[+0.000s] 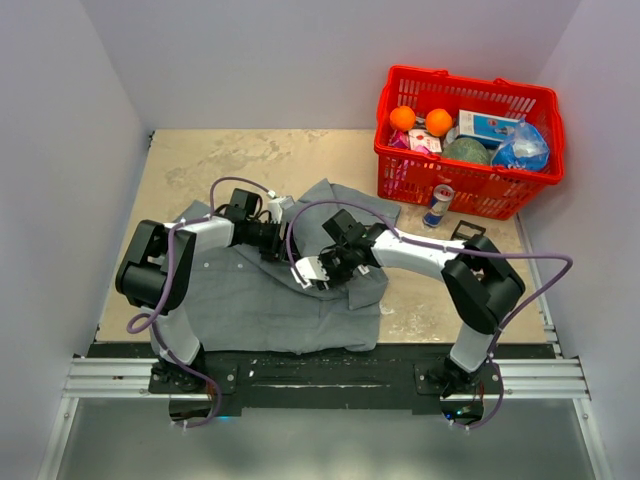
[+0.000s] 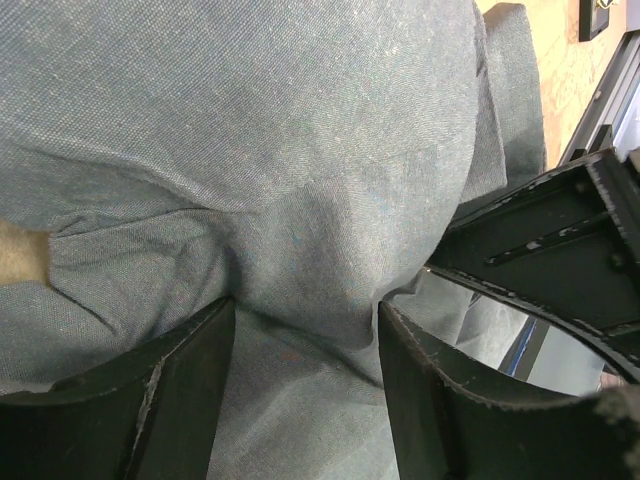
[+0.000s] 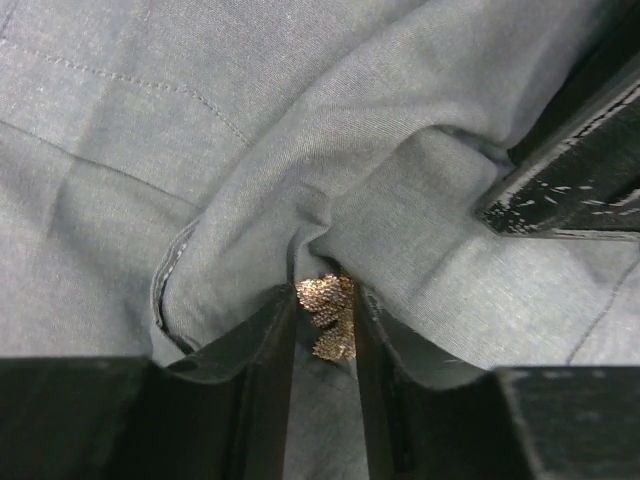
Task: Remove the brooch from the garment
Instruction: Remove the brooch from the clothes.
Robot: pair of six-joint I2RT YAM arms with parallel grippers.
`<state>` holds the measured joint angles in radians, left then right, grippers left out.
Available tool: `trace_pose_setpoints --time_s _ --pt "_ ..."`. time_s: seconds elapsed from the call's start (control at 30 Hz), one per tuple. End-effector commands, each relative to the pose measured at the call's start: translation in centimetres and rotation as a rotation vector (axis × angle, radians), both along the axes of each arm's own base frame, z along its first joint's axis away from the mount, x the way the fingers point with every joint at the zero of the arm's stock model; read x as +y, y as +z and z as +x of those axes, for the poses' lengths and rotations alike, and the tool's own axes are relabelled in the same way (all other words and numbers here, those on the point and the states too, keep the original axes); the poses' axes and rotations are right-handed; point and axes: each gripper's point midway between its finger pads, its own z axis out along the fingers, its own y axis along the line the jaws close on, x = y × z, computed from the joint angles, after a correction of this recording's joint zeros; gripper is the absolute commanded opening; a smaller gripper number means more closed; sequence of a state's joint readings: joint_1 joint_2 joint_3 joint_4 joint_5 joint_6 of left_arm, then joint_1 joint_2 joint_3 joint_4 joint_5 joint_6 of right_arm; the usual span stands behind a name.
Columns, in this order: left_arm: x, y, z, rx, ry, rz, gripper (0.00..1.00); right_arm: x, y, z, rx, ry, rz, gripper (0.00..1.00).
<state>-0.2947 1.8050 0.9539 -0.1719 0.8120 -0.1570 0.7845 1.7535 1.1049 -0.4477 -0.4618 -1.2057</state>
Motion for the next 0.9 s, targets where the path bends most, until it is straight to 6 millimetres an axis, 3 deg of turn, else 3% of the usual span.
trace_pose_setpoints --time_s 0.0,0.17,0.37,0.47,0.57,0.73,0.87 --pt "0.0 0.4 0.7 -0.026 0.007 -0.020 0.63 1.2 0.9 1.0 -0.029 -0.019 0.038 0.31" --pt "0.0 0.5 0.7 -0.024 0.005 -0.024 0.64 0.7 1.0 1.6 -0.048 -0.086 0.031 0.19" --pt "-0.1 0.7 0.6 -0.025 0.002 -0.033 0.64 1.3 3.6 3.8 -0.113 -0.240 0.113 0.01" --pt "-0.2 0.9 0.7 -0.025 0.001 -0.040 0.64 0.9 3.1 4.6 -0.113 -0.319 0.088 0.01" --pt "-0.4 1.1 0.8 -0.025 0.002 -0.050 0.64 0.4 2.1 5.2 -0.115 -0.370 0.048 0.13" --pt "-0.4 1.1 0.8 -0.021 -0.001 -0.055 0.64 0.6 1.1 4.2 -0.053 -0.354 0.021 0.14" --pt "-0.4 1.3 0.6 -0.021 -0.005 -0.058 0.64 0.7 1.2 4.2 -0.032 -0.369 0.012 0.00"
